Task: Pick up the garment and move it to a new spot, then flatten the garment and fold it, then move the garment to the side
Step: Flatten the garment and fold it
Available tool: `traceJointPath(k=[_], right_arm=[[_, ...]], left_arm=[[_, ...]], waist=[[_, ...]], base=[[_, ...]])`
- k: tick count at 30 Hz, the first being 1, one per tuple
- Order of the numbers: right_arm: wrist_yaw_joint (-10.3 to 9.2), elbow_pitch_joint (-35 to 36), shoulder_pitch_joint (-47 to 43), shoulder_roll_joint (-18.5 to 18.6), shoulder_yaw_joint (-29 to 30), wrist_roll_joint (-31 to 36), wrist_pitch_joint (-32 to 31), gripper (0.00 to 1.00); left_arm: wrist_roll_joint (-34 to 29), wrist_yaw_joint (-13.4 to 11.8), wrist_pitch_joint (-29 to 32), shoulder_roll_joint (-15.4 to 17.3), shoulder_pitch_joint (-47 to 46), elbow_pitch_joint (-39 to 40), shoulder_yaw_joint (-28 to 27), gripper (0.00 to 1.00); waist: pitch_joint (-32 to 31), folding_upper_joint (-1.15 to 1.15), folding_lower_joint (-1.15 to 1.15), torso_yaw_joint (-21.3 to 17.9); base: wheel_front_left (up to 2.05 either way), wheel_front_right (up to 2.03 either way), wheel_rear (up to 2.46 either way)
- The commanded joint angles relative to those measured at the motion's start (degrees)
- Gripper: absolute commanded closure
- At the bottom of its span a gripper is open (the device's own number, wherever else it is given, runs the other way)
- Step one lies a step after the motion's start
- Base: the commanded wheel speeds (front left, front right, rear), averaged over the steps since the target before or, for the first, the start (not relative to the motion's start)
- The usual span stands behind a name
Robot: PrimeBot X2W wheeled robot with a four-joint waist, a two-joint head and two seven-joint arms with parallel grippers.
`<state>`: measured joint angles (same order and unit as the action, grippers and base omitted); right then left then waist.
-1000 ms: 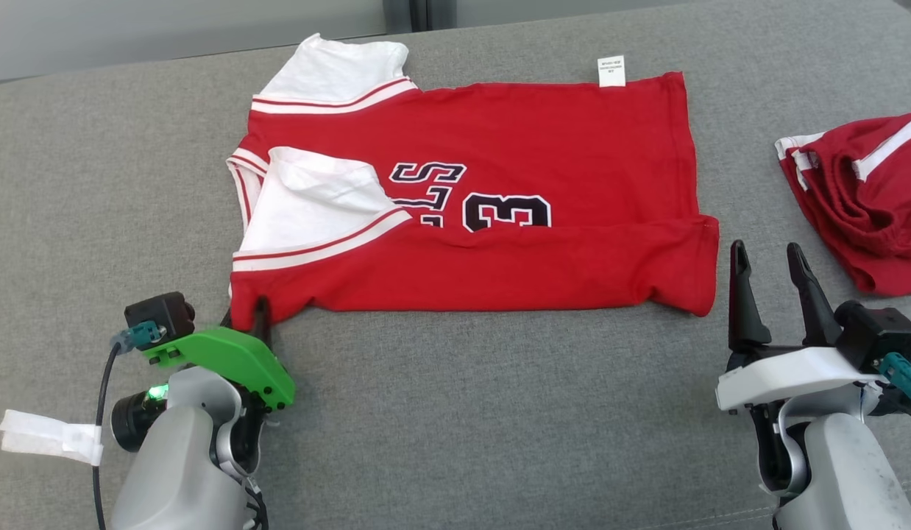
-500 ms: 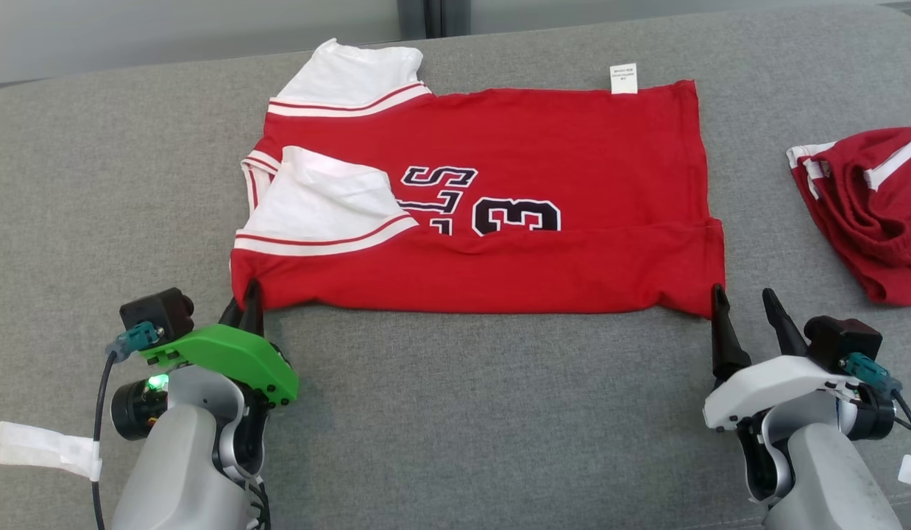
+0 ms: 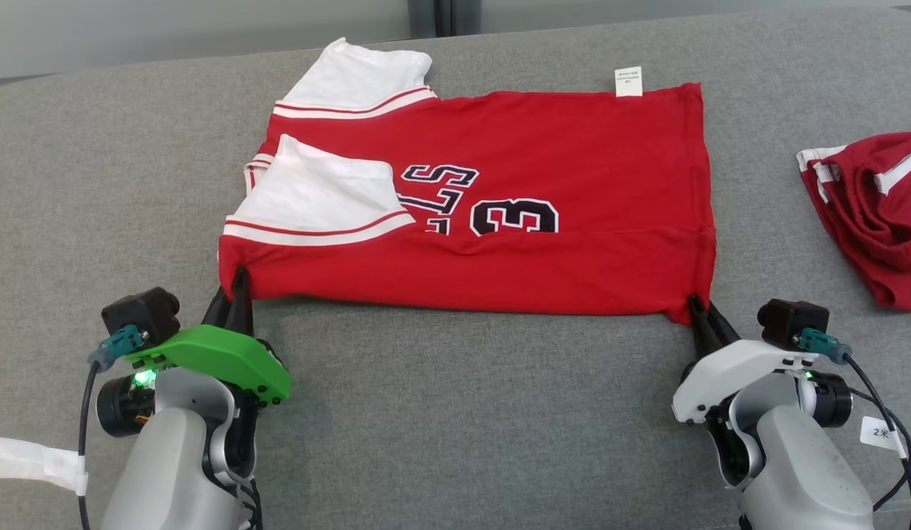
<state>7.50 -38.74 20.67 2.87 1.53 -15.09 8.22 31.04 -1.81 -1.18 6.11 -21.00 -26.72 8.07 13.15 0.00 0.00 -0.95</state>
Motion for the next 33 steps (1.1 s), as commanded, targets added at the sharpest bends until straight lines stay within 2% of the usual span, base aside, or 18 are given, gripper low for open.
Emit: traceJointPath(k=[1,5,11,16,20,24,30,31,32,33], right_arm=[[-0.02,0.08,0.71,0.12,-0.1,-0.81,0.64,1.0],[-0.02,3.07,-0.23,0.11,0.25,-1.17,0.5,1.0],[-0.02,12.91,-6.76,0.4,0.63,-1.14,-4.89,1.0],[-0.02,23.45,-15.59,0.61,2.94,-0.4,-10.31,1.0],[-0.02,29.68,-21.96,0.29,4.22,-1.2,-13.73,1.0],[-0.02,32.27,-25.96,0.16,5.21,-1.41,-15.15,1.0],[-0.02,32.91,-28.52,0.11,5.16,-2.72,-14.68,0.99],[-0.02,32.78,-28.55,0.11,5.3,-2.88,-14.35,0.71],[-0.02,32.62,-28.53,0.11,5.42,-2.94,-14.18,0.29],[-0.02,32.34,-28.52,0.11,5.51,-2.74,-13.83,0.0]], left_arm=[[-0.38,-0.35,-0.39,0.85,1.04,0.65,-0.27,1.0],[-0.86,-0.32,0.12,2.05,2.95,3.76,0.13,1.0],[-1.02,-1.45,3.06,3.85,10.01,12.82,0.64,1.0],[-0.69,-3.79,7.84,4.95,19.33,22.83,1.64,1.0],[0.21,-5.95,11.01,4.39,25.6,28.39,2.23,1.0],[0.52,-7.4,12.55,3.86,29.49,29.93,3.01,1.0],[1.28,-7.36,12.76,3.18,31.65,29.47,3.88,1.0],[1.32,-7.47,12.31,3.14,31.6,29.39,3.66,0.98],[1.13,-7.62,11.98,3.23,31.51,29.28,3.48,0.55],[0.85,-7.61,11.63,3.43,31.33,29.09,3.38,0.13]], waist=[[-0.26,0.0,0.0,-0.13],[-1.25,0.0,0.0,-0.37],[-3.12,0.0,0.0,-0.39],[-4.69,0.0,0.0,0.33],[-5.35,0.0,0.0,0.96],[-5.54,0.0,0.0,1.13],[-5.54,0.0,0.0,0.76],[-5.55,0.0,0.0,0.62],[-5.56,0.0,0.0,0.5],[-5.58,0.0,0.0,0.34]], base=[[0.0,0.0,0.0],[0.0,0.0,0.0],[0.0,0.0,0.0],[0.0,0.0,0.0],[0.0,0.0,0.0],[0.0,0.0,0.0],[0.0,0.0,0.0],[0.0,0.0,0.0],[0.0,0.0,0.0],[0.0,0.0,0.0]])
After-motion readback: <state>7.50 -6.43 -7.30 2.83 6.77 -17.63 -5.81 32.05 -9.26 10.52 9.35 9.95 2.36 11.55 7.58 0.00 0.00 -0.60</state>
